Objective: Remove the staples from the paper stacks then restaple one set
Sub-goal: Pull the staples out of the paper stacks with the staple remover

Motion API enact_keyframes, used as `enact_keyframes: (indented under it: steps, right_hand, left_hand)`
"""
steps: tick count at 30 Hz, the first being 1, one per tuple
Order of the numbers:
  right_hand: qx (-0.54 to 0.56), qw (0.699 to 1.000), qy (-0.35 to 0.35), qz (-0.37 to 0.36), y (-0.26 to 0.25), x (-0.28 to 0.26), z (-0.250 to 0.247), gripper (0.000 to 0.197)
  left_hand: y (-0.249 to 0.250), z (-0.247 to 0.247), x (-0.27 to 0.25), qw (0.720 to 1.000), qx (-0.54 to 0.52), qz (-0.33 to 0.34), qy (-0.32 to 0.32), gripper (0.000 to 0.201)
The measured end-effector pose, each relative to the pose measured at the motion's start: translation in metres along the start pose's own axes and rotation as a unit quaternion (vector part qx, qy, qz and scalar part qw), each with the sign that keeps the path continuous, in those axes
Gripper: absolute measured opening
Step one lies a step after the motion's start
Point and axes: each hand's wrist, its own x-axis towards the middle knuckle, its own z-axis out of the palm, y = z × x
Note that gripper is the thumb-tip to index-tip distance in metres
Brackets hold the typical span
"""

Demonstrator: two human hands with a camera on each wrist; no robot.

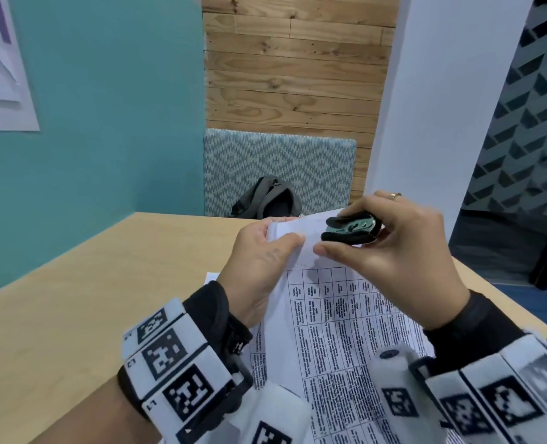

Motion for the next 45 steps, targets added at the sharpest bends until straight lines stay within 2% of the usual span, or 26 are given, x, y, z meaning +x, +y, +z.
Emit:
enact_keyframes:
  steps: [4, 8, 11, 14, 16, 22, 24, 26, 28, 29, 32, 34, 37, 38, 40, 42, 43, 45]
  right_hand:
    - [-0.01, 0.999, -0.028, 0.037, 0.01, 0.003, -0.007, 0.031]
    - [0.007, 0.997, -0.058, 0.052, 0.015, 0.007, -0.01, 0.029]
    - [0.068, 0.988, -0.081, 0.109, 0.025, 0.012, -0.023, 0.032]
    - [0.109, 0.974, -0.117, 0.162, 0.042, 0.017, -0.04, 0.044]
    - [0.12, 0.968, -0.125, 0.183, 0.055, 0.017, -0.045, 0.047]
    - [0.011, 0.946, -0.208, 0.249, 0.093, 0.008, -0.048, 0.04]
    - [0.043, 0.939, -0.203, 0.273, 0.103, 0.004, -0.047, 0.044]
    - [0.144, 0.915, -0.216, 0.308, 0.109, -0.002, -0.044, 0.046]
    - [0.299, 0.87, -0.231, 0.318, 0.116, -0.009, -0.038, 0.053]
    - [0.359, 0.847, -0.231, 0.318, 0.12, -0.013, -0.034, 0.057]
    - [0.453, 0.804, -0.246, 0.296, 0.122, -0.017, -0.021, 0.058]
    - [0.459, 0.804, -0.255, 0.279, 0.117, -0.016, -0.016, 0.059]
    - [0.441, 0.821, -0.258, 0.253, 0.111, -0.013, -0.013, 0.062]
    - [0.438, 0.827, -0.251, 0.247, 0.109, -0.012, -0.013, 0.062]
    - [0.439, 0.836, -0.219, 0.246, 0.109, -0.01, -0.015, 0.063]
    - [0.441, 0.843, -0.178, 0.253, 0.112, -0.008, -0.018, 0.066]
    - [0.442, 0.844, -0.161, 0.257, 0.114, -0.007, -0.02, 0.068]
    - [0.441, 0.848, -0.141, 0.26, 0.115, -0.006, -0.023, 0.068]
  left_hand:
    - [0.0, -0.006, 0.002, 0.999, -0.007, -0.024, -0.034, 0.03]
    - [-0.004, -0.008, 0.004, 0.999, 0.011, -0.004, -0.048, 0.026]
    - [-0.004, -0.013, 0.008, 0.999, 0.025, 0.01, -0.03, 0.021]
    - [-0.002, -0.023, 0.015, 0.999, 0.041, 0.026, 0.001, 0.011]
    - [-0.001, -0.029, 0.02, 0.998, 0.049, 0.033, 0.013, 0.012]
    - [0.002, -0.049, 0.032, 0.997, 0.046, 0.05, 0.038, 0.013]
    - [0.003, -0.052, 0.034, 0.997, 0.044, 0.059, 0.035, 0.013]
    - [0.003, -0.054, 0.035, 0.997, 0.043, 0.065, 0.028, 0.015]
    - [0.004, -0.057, 0.036, 0.998, 0.031, 0.059, 0.001, 0.026]
    - [0.003, -0.058, 0.037, 0.998, 0.023, 0.054, -0.019, 0.038]
    - [0.002, -0.059, 0.039, 0.997, 0.011, 0.033, -0.067, 0.078]
    - [-0.001, -0.057, 0.04, 0.996, 0.01, 0.02, -0.087, 0.088]
    - [-0.004, -0.053, 0.041, 0.996, 0.0, 0.008, -0.088, 0.074]
    - [-0.005, -0.053, 0.041, 0.997, 0.001, 0.009, -0.078, 0.076]
    - [-0.008, -0.058, 0.044, 0.998, 0.029, 0.007, -0.052, 0.096]
    - [-0.009, -0.064, 0.045, 0.995, 0.074, -0.035, -0.05, 0.114]
    - [-0.01, -0.067, 0.043, 0.991, 0.093, -0.067, -0.067, 0.117]
    - [-0.013, -0.067, 0.04, 0.982, 0.11, -0.111, -0.102, 0.103]
